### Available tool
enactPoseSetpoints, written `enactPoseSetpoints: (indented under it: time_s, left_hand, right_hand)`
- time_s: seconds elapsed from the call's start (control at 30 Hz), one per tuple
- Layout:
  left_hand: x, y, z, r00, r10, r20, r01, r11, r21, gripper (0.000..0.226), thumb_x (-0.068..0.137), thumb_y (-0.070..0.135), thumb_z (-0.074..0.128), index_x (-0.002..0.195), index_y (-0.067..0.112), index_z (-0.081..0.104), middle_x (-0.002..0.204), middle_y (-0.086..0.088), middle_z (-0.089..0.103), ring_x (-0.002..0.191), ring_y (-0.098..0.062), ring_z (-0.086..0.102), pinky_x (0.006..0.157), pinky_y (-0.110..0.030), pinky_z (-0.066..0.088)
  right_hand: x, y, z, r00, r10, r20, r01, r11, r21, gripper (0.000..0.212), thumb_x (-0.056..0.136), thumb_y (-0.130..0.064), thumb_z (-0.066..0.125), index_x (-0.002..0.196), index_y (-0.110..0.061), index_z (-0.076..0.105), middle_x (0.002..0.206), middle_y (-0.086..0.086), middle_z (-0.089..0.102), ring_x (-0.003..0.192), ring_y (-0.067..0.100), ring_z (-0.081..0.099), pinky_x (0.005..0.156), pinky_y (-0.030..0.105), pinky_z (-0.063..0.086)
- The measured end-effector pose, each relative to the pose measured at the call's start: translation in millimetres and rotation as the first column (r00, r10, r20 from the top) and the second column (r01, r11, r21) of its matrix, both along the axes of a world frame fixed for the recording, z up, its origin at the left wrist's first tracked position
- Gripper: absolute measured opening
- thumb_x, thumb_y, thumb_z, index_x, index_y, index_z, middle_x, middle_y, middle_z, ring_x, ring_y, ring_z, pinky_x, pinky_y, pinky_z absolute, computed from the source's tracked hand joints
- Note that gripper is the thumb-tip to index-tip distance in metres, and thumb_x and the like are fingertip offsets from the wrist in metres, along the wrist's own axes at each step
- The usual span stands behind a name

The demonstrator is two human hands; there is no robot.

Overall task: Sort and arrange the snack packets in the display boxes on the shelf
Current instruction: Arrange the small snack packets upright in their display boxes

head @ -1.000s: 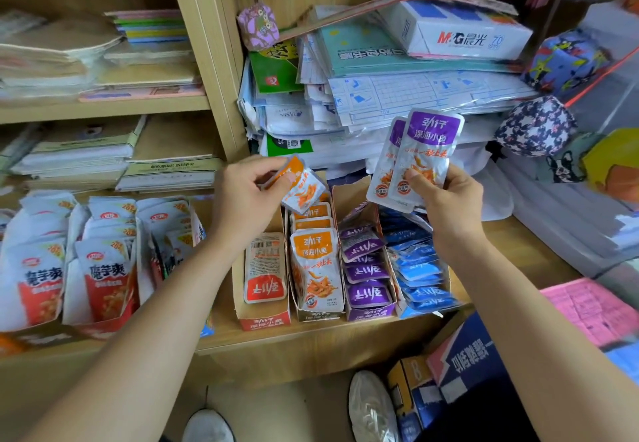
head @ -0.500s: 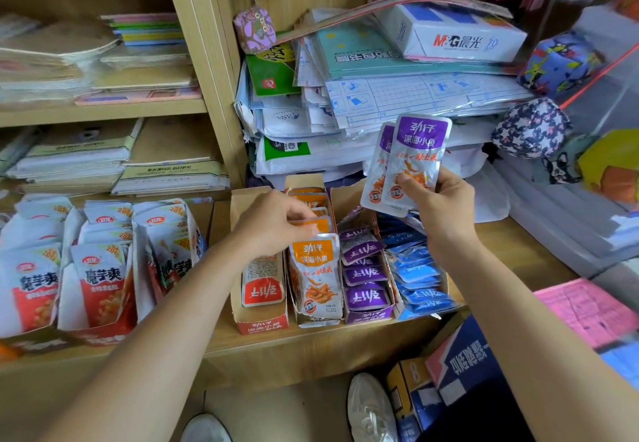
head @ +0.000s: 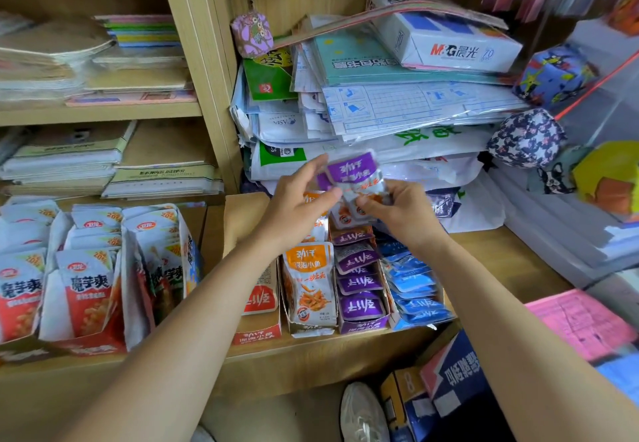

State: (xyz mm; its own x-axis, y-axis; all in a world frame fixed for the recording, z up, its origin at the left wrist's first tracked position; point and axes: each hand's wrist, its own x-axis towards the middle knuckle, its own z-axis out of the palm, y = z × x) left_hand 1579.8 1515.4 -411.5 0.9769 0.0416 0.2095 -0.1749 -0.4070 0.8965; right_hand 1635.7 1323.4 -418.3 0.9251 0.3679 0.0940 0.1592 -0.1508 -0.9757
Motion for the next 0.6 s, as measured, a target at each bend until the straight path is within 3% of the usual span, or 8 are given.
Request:
enactPoseSetpoints:
  time_s: [0.07,0.17,0.23,0.33,0.4,0.47,0.53,0.6]
  left_hand:
    - [5.8,0.4,-4.7,0.999,-0.029,0.028,0.031,0.997,-0.07,0.04,0.099,0.027,0.063,0.138,0.034,0.054,0.128,0.009,0.065,0.121,0.0,0.057,0.098,-0.022,0.047]
    - [10.7,5.2,-8.5,0.982,0.089,0.166,-0.108,0.988,0.106,0.008,0.097,0.018,0.065,0.1,0.019,0.072,0.095,0.008,0.072,0.095,-0.004,0.065,0.081,-0.032,0.052]
    - [11.4,6.6,-12.5,0.943,0.175,0.283,-0.25,0.935,0.253,0.013,0.094,0.026,0.068,0.09,0.016,0.075,0.08,0.002,0.068,0.083,-0.015,0.064,0.072,-0.037,0.052]
    - [9.9,8.1,-11.4,0.926,0.126,0.356,-0.268,0.883,0.385,0.018,0.093,0.036,0.066,0.09,0.021,0.077,0.067,0.002,0.062,0.067,-0.019,0.059,0.065,-0.031,0.045]
    - [8.7,5.7,-8.8,0.941,0.053,0.335,-0.221,0.845,0.487,0.018,0.093,0.032,0.069,0.083,0.019,0.076,0.059,0.009,0.056,0.06,-0.018,0.055,0.064,-0.027,0.036]
    - [6.6,-2.2,-7.7,0.947,0.03,0.318,-0.213,0.803,0.556,0.021,0.092,0.026,0.071,0.074,0.016,0.075,0.059,0.006,0.059,0.06,-0.017,0.049,0.07,-0.029,0.034]
    - [5.8,-10.6,-10.5,0.974,0.029,0.223,-0.163,0.774,0.612,0.023,0.094,0.021,0.067,0.073,0.014,0.074,0.065,-0.001,0.065,0.061,-0.019,0.047,0.069,-0.031,0.034]
    - [7.3,-14.0,-12.1,0.997,0.006,0.072,-0.05,0.773,0.632,0.025,0.097,0.02,0.06,0.076,0.019,0.073,0.066,0.002,0.063,0.063,-0.021,0.055,0.061,-0.032,0.036]
  right_hand:
    - [-0.7,0.4,-0.4,0.998,0.058,-0.019,-0.059,0.995,-0.081,0.005,0.093,-0.013,0.068,0.095,-0.015,0.072,0.084,-0.002,0.077,0.076,0.011,0.072,0.067,0.023,0.054]
    - [-1.5,-3.4,2.6,0.993,0.101,-0.068,-0.112,0.977,-0.181,0.008,0.099,-0.018,0.061,0.094,-0.018,0.067,0.09,0.013,0.073,0.075,0.019,0.063,0.068,0.033,0.047]
    - [-2.9,-5.9,5.2,0.997,0.075,-0.002,-0.074,0.976,-0.207,0.008,0.1,-0.013,0.057,0.099,-0.013,0.065,0.099,0.021,0.066,0.073,0.014,0.061,0.066,0.029,0.048]
    - [0.2,-12.5,4.3,0.98,-0.064,0.189,0.102,0.975,-0.199,0.014,0.095,-0.009,0.064,0.092,-0.022,0.066,0.09,0.008,0.063,0.066,0.001,0.059,0.056,0.014,0.047]
    - [5.4,-18.4,-0.6,0.96,-0.109,0.256,0.174,0.953,-0.247,0.016,0.088,-0.012,0.074,0.09,-0.025,0.067,0.083,0.002,0.065,0.068,0.003,0.058,0.059,0.013,0.045]
    - [6.0,-22.2,-4.7,0.948,-0.096,0.303,0.199,0.924,-0.327,0.017,0.082,-0.014,0.08,0.093,-0.019,0.069,0.079,-0.007,0.065,0.068,-0.003,0.056,0.061,0.007,0.041]
    - [5.0,-23.0,-6.9,0.934,-0.091,0.346,0.222,0.905,-0.362,0.015,0.08,-0.016,0.082,0.091,-0.013,0.072,0.075,-0.011,0.066,0.066,-0.001,0.056,0.058,0.007,0.041]
    - [3.7,-23.4,-6.3,0.932,-0.128,0.339,0.239,0.92,-0.31,0.011,0.082,-0.016,0.081,0.088,-0.011,0.073,0.073,-0.006,0.068,0.065,0.009,0.062,0.056,0.015,0.047]
